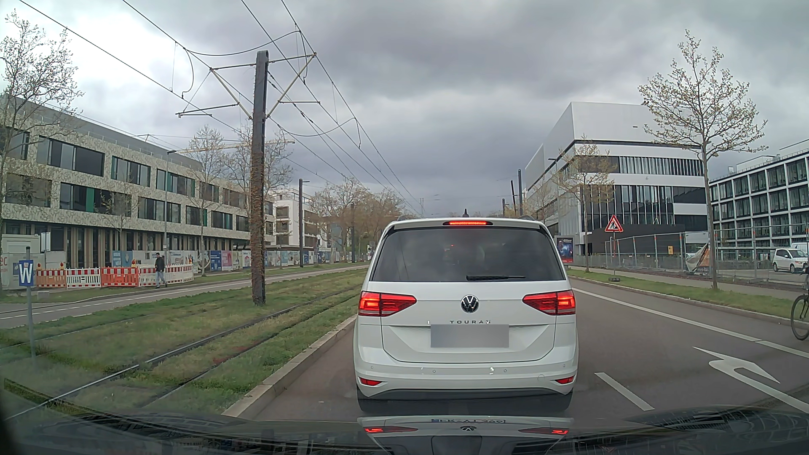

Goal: Follow the waypoints while adhering to traffic rules and regulations

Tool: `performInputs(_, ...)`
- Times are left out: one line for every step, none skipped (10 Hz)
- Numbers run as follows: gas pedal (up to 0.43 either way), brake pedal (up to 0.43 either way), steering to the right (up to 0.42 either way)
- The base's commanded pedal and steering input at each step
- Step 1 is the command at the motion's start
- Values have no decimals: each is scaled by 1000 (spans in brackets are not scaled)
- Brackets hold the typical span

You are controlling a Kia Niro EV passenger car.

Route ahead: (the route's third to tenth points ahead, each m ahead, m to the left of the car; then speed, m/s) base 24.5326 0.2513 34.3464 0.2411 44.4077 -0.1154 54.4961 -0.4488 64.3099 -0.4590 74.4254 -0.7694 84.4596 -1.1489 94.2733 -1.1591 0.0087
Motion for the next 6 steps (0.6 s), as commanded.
performInputs(0, 238, 17)
performInputs(0, 250, 17)
performInputs(0, 250, 17)
performInputs(0, 238, 17)
performInputs(0, 250, 17)
performInputs(0, 250, 17)
